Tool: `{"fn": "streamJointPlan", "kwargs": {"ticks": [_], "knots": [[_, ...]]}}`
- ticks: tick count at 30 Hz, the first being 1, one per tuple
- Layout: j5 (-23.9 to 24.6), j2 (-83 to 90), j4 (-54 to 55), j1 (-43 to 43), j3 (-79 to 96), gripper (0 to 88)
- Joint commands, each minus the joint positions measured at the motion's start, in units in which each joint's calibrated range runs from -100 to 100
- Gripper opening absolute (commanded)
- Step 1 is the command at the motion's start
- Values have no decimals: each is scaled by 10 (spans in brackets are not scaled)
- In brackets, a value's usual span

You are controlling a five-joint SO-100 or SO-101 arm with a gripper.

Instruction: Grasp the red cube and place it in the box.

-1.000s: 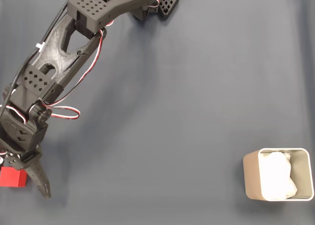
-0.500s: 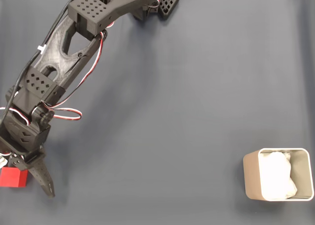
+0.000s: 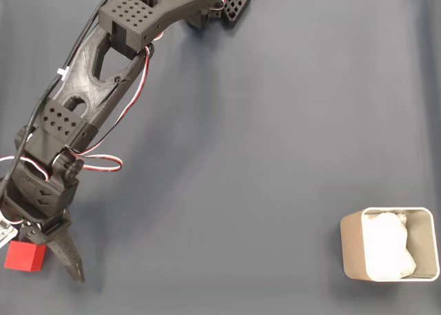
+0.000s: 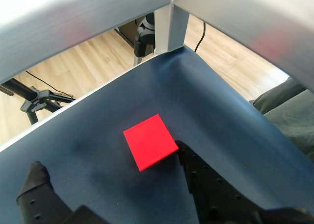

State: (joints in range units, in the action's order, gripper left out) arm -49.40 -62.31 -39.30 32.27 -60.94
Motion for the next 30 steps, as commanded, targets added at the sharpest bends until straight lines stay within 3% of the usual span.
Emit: {"fn": "streamJointPlan", "kwargs": {"ticks": [1,30], "knots": [[5,29,5,-9,-17,554],[-7,26,59,-26,-13,557]]}}
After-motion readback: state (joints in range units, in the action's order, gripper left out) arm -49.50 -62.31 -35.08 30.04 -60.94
